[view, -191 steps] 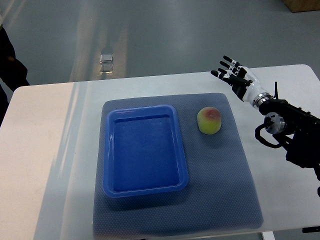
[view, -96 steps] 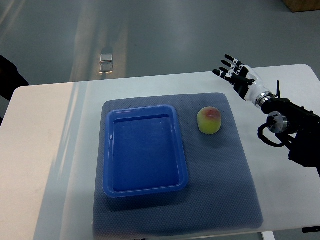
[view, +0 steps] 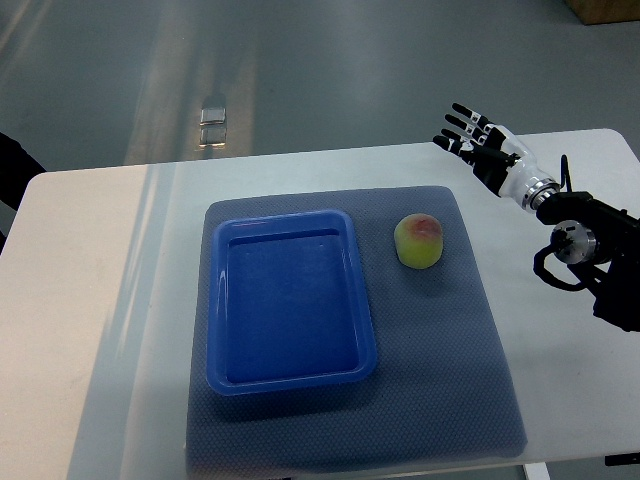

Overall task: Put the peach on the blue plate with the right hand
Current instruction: 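Reach the right hand over the yellow-red peach and lower fingers around it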

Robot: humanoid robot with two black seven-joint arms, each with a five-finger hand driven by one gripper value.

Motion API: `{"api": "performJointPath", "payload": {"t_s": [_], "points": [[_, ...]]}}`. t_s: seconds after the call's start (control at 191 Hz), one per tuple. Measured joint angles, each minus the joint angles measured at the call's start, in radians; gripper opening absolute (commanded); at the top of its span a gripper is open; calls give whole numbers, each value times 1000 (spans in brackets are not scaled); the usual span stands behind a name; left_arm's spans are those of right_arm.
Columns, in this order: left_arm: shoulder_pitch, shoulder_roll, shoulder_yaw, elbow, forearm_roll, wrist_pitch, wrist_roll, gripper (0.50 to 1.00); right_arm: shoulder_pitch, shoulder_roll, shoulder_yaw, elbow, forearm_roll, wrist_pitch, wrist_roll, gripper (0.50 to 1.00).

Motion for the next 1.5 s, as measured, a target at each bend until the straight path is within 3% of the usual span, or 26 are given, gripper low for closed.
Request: {"api": "performJointPath", "payload": {"t_s": [0.46,0.711,0.936,1.093,1.261,1.501], "points": [[1,0,2,-1,2,0,-1,1000,11,-6,-20,8,-43,-21,4,930],[1,0,0,0,1,0,-1,1000,15,-60,-21,56,-279,13,13,928],[1,0,1,1,0,0,0,1000,41,-140,-23,207,-543,30,26,928],[1,0,2,2,0,0,0,1000,54,-182,-23,270,-675,85,28,928],[1,0,3,2,0,3,0,1000,75,-192,-23,296,-787,147,34,928],[0,0,3,2,0,3,0,1000,80,-184,-33,299,-998,153,38,928]]}}
